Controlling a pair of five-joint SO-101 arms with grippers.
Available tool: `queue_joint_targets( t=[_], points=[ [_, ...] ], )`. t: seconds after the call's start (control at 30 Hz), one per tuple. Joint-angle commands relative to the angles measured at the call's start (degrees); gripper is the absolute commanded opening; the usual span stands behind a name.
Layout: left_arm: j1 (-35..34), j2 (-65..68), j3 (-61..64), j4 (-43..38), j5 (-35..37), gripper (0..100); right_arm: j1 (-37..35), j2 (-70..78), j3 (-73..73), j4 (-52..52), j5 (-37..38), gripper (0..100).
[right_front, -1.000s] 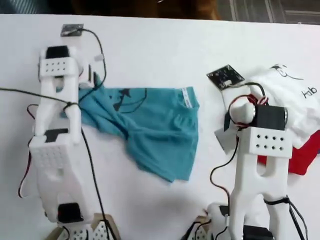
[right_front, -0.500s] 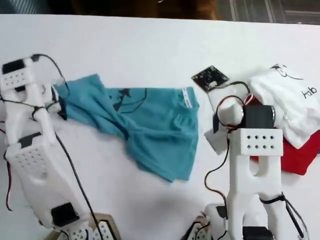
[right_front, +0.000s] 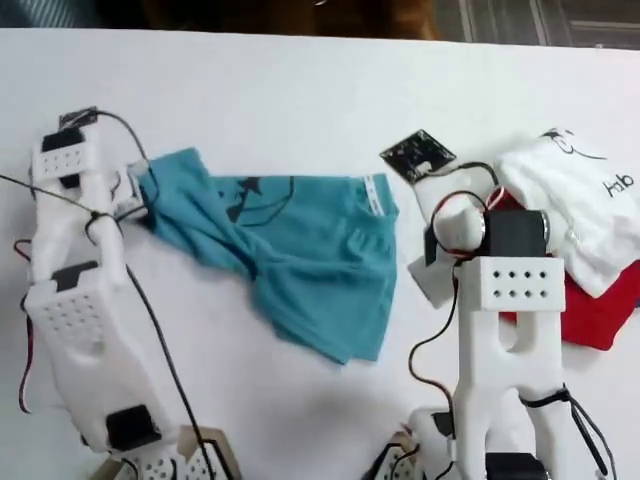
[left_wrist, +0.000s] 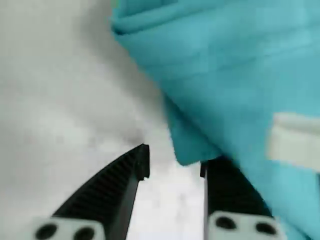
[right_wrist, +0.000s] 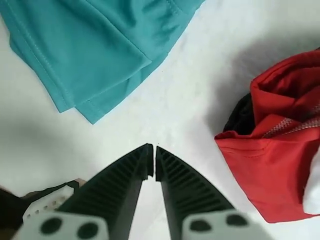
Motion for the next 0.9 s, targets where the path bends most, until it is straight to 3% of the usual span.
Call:
queue_joint_targets(
  t=[0.0,0.3,0.47,0.87],
  points=[
    [3.5,-0.8,-0.2,-0.7,0.9,19,-0.1,-1.5,-0.7,-0.8,0.0,1.9],
    [7.3,0.2,-0.9,-3.6,3.6,19,-0.1,-1.2,-4.3,-0.8,0.0,1.9],
    [8.4,4.3,-5.0,-3.9,5.4,8,-0.1,-1.2,-4.3,-0.8,0.0,1.9],
    [8.8,9.1,-21.8,11.6,6.1,6,-2.8,-1.0,-4.0,-9.5,-0.4,1.9]
  ],
)
